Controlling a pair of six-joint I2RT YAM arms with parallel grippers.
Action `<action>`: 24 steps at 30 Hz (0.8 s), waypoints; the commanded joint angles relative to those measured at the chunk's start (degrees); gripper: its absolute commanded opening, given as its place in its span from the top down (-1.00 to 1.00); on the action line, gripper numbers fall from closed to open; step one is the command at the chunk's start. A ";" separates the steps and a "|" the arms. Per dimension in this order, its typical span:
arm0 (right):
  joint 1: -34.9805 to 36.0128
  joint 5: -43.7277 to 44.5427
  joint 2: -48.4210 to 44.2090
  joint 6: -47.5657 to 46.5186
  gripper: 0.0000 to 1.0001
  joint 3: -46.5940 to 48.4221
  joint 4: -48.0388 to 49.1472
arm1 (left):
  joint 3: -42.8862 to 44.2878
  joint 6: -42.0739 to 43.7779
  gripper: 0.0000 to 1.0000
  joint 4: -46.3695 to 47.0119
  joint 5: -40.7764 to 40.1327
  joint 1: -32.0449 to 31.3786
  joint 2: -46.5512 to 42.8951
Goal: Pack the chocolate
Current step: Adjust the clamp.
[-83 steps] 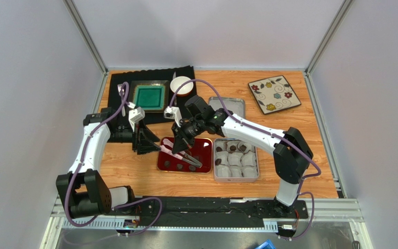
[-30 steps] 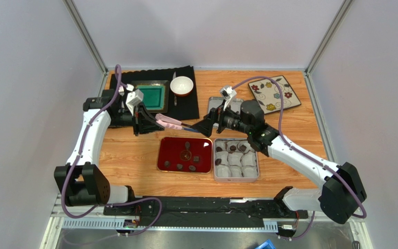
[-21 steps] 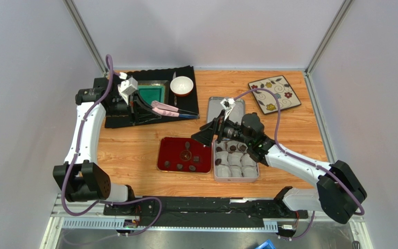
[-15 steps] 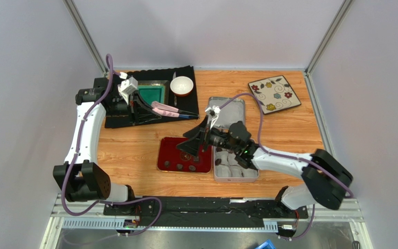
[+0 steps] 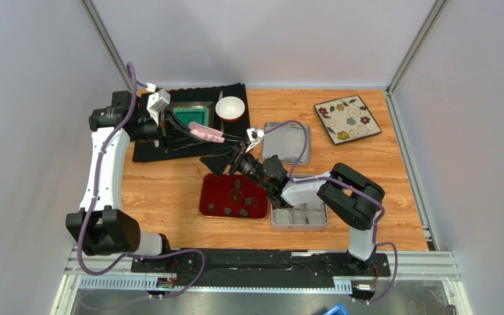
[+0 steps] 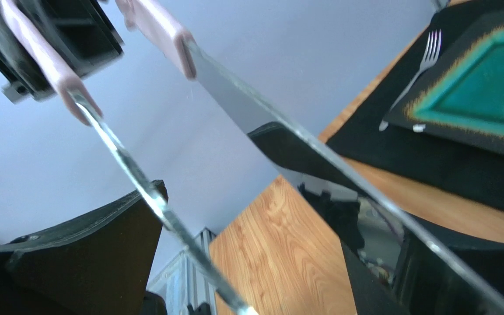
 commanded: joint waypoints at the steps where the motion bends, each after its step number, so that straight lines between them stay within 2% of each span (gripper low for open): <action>1: -1.41 8.25 -5.98 -1.65 -0.99 -0.22 16.20 | 1.43 -1.42 0.89 -7.87 18.38 0.57 -2.66; 8: -4.13 7.82 -11.61 -1.82 -0.93 -3.74 16.29 | -3.39 -0.89 0.89 -7.87 18.38 0.66 -4.33; 16: -6.24 2.12 -13.63 -2.08 -0.79 -2.08 16.20 | -6.47 -1.16 0.89 -7.78 18.47 0.75 -7.14; 24: -7.65 0.17 -15.83 -3.31 -0.77 -0.84 16.20 | -11.83 -0.81 0.88 -7.52 18.38 0.83 -9.43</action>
